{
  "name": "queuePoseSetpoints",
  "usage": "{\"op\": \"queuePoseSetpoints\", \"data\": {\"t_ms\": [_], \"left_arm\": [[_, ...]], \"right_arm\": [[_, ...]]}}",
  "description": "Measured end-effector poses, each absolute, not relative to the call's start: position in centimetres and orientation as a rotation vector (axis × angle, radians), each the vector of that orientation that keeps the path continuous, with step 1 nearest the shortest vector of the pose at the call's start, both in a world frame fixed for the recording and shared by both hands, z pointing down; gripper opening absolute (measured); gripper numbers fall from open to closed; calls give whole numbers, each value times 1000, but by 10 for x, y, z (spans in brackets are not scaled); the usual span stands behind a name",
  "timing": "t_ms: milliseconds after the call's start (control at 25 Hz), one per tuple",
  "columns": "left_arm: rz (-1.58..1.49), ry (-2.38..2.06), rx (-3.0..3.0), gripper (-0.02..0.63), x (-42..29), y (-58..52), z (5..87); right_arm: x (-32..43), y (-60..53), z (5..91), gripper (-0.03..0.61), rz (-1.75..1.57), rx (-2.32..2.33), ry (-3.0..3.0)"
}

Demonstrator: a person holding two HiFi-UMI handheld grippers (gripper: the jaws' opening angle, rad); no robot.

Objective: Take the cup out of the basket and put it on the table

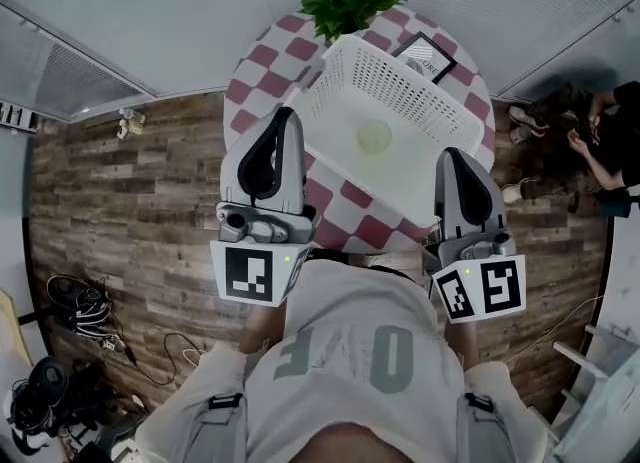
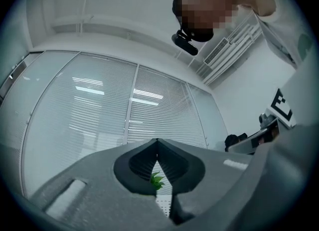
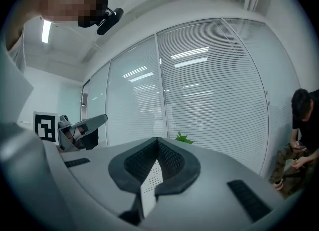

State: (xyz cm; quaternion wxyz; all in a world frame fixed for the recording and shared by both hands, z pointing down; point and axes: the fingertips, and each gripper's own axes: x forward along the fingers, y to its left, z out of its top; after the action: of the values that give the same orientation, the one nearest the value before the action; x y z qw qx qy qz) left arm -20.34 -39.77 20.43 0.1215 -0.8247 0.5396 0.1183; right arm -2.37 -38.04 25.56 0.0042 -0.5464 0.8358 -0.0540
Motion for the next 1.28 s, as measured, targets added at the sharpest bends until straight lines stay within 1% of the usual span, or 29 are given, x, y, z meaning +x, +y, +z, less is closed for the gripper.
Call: {"op": "queuePoseSetpoints", "data": {"t_ms": [240, 640, 840, 920, 960, 1000, 1040, 1080, 1160, 1280], "left_arm": [[278, 1485, -2518, 5, -202, -446, 214], [178, 1470, -2572, 5, -158, -484, 223], [-29, 1391, -2620, 8, -140, -506, 235], [-222, 1358, -2643, 63, -134, -516, 255], [-326, 1344, -2667, 113, -130, -521, 269], [-409, 1321, -2695, 177, -125, -526, 282], [-468, 1282, -2719, 212, -118, -531, 291], [-515, 1226, -2739, 233, -109, -534, 300], [-644, 1084, -2766, 255, -92, -535, 320], [-944, 829, -2752, 258, -73, -531, 358]], "right_arm": [[-33, -414, 256, 8, -182, -1800, 2578], [11, -445, 268, 8, -261, -1811, 2572], [22, -462, 281, 8, -327, -1751, 2595], [25, -466, 284, 8, -345, -1724, 2606], [27, -467, 285, 8, -355, -1711, 2606], [28, -468, 286, 8, -367, -1696, 2600], [29, -469, 288, 8, -383, -1680, 2593], [30, -470, 290, 8, -405, -1662, 2586], [32, -471, 296, 8, -450, -1629, 2575], [36, -474, 303, 8, -483, -1590, 2567]]}}
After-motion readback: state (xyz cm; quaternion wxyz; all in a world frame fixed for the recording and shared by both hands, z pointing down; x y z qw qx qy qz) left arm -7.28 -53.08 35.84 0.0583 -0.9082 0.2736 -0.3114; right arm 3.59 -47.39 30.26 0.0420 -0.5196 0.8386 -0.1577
